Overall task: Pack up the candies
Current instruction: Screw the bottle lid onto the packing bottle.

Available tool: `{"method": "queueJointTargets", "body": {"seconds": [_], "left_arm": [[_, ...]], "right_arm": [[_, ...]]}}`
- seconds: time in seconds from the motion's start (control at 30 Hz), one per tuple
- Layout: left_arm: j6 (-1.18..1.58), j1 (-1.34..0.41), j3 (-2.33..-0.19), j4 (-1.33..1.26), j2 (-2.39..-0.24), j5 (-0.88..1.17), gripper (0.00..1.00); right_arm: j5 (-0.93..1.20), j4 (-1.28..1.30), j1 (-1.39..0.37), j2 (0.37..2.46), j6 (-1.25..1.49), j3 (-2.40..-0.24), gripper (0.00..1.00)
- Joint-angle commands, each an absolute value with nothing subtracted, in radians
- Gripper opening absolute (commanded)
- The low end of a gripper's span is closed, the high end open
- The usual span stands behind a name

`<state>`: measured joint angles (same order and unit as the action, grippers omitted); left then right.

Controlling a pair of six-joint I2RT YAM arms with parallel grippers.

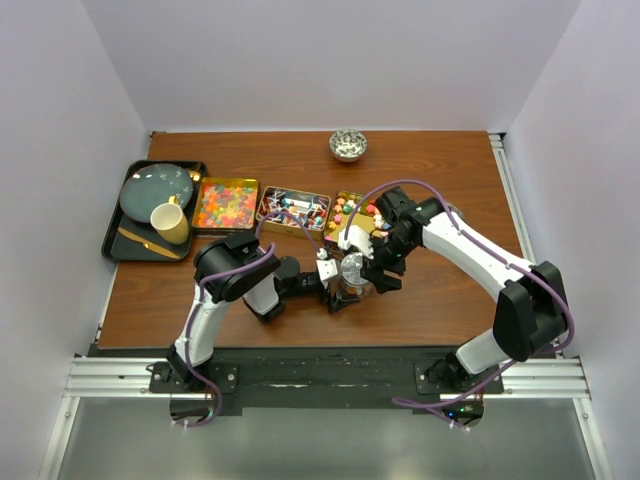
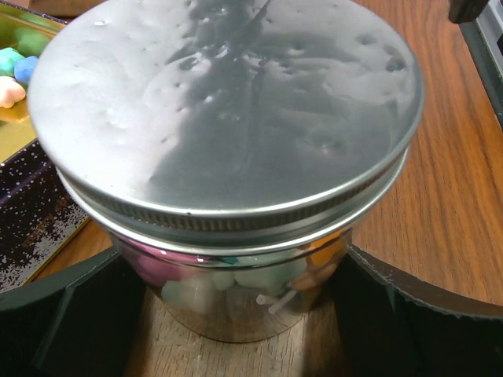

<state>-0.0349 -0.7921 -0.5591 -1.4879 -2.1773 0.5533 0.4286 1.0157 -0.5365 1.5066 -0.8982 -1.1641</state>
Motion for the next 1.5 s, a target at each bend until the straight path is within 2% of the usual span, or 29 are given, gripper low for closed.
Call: {"method": "queueJointTargets", "body": {"seconds": [0.0, 0.37, 0.73, 1.0, 1.47], "left_arm": [[-0.092, -0.765, -0.537, -1.459, -2.198, 0.526, 0.0], [-0.097, -0.767, -0.546, -1.44, -2.204, 0.545, 0.0], [-0.097, -0.767, -0.549, -1.419, -2.2, 0.548, 0.0], [-0.086, -0.758, -0.551, -1.413, -2.195, 0.546, 0.0], [-0.046, -0.733, -0.563, -1.407, -2.201, 0.538, 0.0]], "right_arm": [[0.397, 1.068, -0.526, 1.465, -0.884, -1.178, 0.7], [0.509, 1.039, -0.502, 1.565, -0.842, -1.429, 0.74], [0.564, 1.034, -0.58, 1.698, -0.893, -1.469, 0.8], [0.554, 1.065, -0.598, 1.687, -0.913, -1.457, 0.81], [0.437, 1.069, -0.597, 1.582, -0.919, -1.289, 0.82]]}}
